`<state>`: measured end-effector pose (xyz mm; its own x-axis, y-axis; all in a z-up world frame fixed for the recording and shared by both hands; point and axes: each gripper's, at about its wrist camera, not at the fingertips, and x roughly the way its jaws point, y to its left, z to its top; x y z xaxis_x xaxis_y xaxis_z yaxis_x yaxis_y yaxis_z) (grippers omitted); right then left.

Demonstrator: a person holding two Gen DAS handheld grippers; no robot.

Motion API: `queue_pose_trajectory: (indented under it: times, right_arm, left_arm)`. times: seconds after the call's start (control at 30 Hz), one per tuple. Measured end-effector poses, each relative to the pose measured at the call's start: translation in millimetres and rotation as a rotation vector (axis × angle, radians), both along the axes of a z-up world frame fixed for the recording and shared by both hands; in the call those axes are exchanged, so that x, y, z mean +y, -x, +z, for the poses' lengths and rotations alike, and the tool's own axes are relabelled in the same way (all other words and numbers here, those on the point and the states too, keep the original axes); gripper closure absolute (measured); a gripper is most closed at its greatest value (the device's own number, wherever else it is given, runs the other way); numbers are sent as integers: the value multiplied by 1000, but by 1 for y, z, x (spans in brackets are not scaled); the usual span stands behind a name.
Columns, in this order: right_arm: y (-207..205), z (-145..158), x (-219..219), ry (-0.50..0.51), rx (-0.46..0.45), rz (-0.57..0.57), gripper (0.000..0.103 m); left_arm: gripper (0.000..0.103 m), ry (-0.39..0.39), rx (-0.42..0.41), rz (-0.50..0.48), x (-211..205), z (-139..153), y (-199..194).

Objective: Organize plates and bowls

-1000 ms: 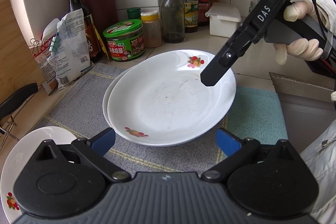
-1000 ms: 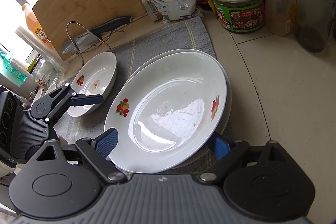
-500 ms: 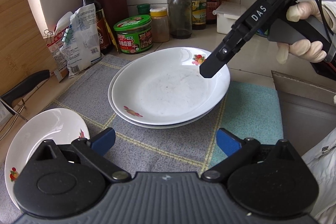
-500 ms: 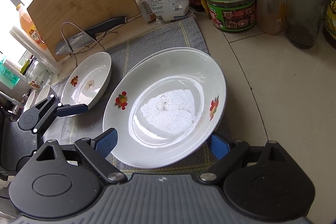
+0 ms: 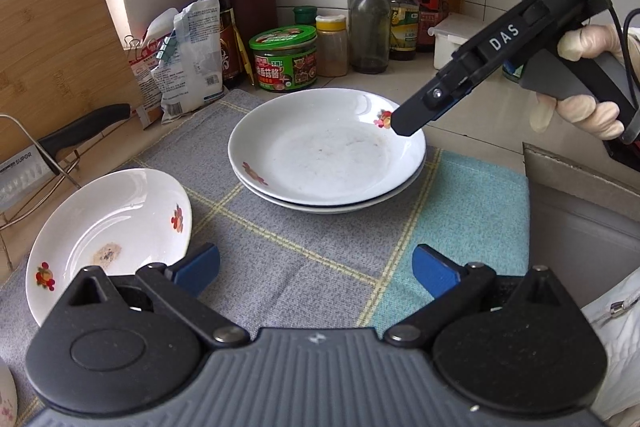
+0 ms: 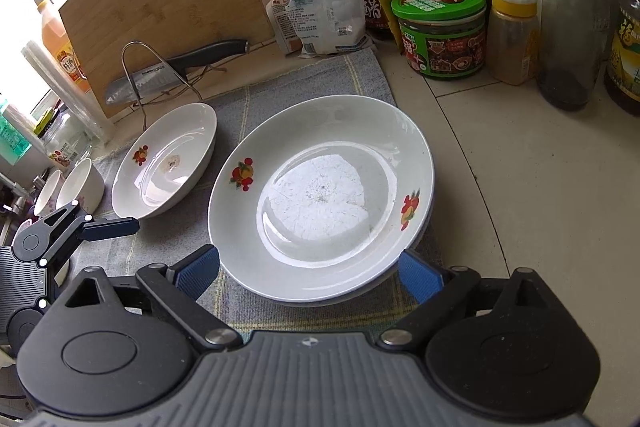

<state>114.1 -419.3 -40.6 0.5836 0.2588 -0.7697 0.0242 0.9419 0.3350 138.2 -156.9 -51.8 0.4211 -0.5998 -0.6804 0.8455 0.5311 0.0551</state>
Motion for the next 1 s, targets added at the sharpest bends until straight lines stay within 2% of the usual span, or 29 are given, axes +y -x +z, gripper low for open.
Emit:
queue_pose_trajectory:
  times: [0.07,0.4,0.7,1.0]
  right_arm:
    - [2,5,6,39,-22,7,0]
    - [3,11,55,222,-82,107,0]
    - [2,16,107,293,-144,194,0]
    - [1,14,159,334,-159,238,0]
  left_arm:
    - [1,4,-5,14,3,1,3]
    - [1,3,-26,127,24,8,15]
    - [1,-4,-14,279,65,9,19]
    - [1,-8,8,362,106,11,16]
